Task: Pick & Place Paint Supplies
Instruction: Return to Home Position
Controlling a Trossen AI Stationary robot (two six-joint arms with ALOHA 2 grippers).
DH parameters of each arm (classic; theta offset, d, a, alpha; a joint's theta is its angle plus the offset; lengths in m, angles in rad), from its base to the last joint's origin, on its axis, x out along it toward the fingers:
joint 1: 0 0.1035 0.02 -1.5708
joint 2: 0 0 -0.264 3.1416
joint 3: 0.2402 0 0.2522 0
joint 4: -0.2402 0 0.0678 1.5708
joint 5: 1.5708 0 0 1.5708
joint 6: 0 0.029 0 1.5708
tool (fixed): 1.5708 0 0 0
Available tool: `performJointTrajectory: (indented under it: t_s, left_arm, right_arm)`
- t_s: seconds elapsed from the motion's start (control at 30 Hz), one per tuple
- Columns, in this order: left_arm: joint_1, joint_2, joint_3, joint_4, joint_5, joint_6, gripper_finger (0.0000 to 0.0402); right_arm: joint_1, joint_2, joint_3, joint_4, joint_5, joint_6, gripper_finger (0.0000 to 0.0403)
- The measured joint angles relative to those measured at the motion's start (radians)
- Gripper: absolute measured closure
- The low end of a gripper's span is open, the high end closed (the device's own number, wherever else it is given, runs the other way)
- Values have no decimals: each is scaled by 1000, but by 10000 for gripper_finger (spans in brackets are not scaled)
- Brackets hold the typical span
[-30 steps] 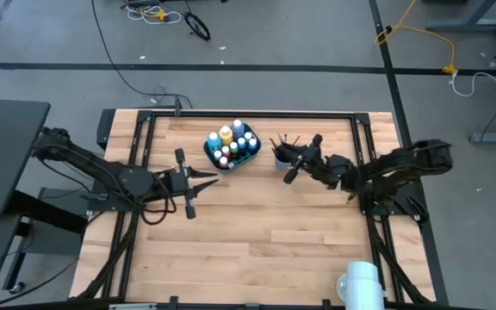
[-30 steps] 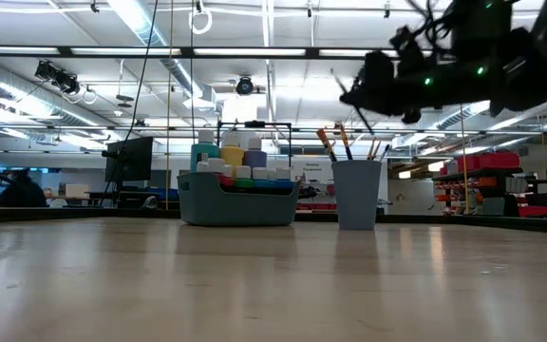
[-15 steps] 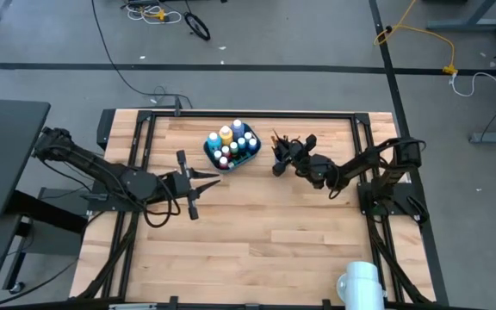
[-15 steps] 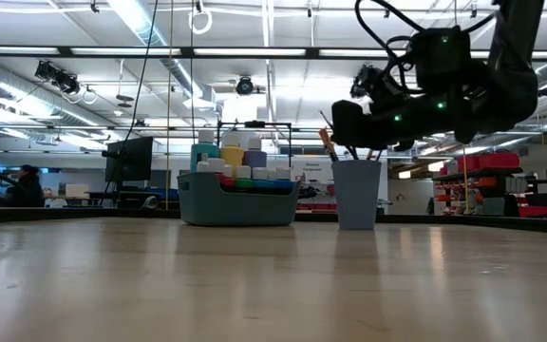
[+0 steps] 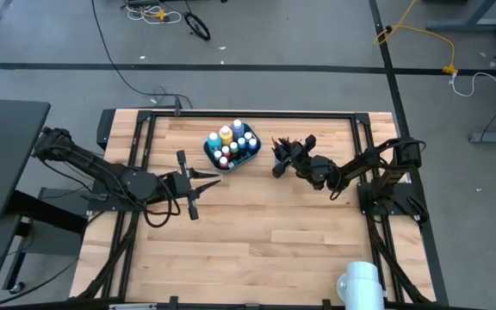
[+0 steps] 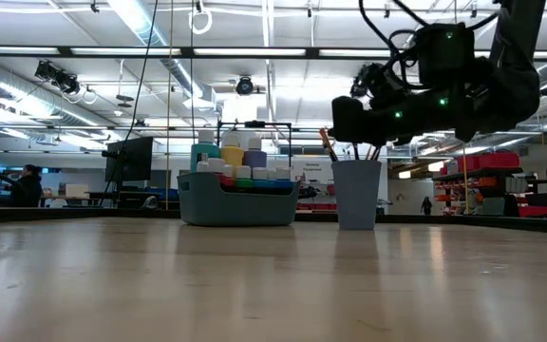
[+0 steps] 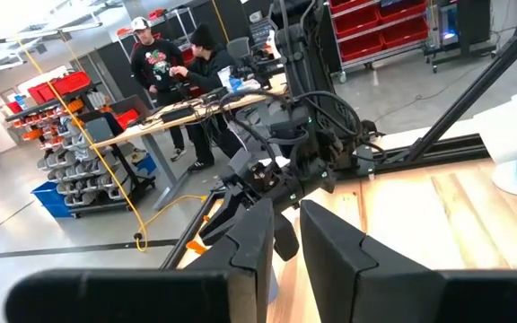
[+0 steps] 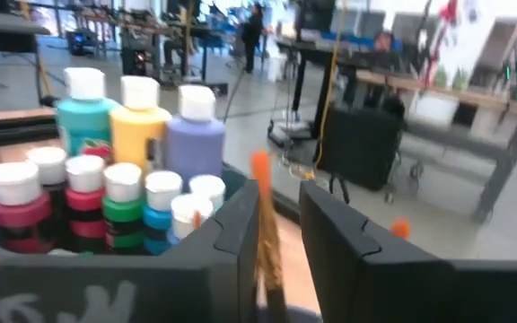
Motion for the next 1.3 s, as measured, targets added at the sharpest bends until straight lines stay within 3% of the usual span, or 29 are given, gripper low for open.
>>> performJointTrajectory:
  t_s: [0.2,0.4,0.73,0.97,1.13,1.3]
  left_arm:
    - [0,-16,0,-24,1,-2,336]
    - [0,-91,0,-161,-53,-67,336]
    - [0,-227,0,-419,-54,-202,336]
    - [0,-334,-96,-417,-112,-199,336]
    - [0,-480,-290,-323,-139,-201,336]
    - [0,-657,-452,-213,-138,-146,335]
  right_arm:
    - [75,-29,0,87,-3,-215,317]
    - [175,-186,0,63,-5,-326,331]
    - [308,-592,0,-497,-193,-199,352]
    - [366,-802,0,-813,-352,-82,358]
    - [395,-906,0,-913,-296,-101,358]
    - [425,-1008,0,-971,-140,-190,358]
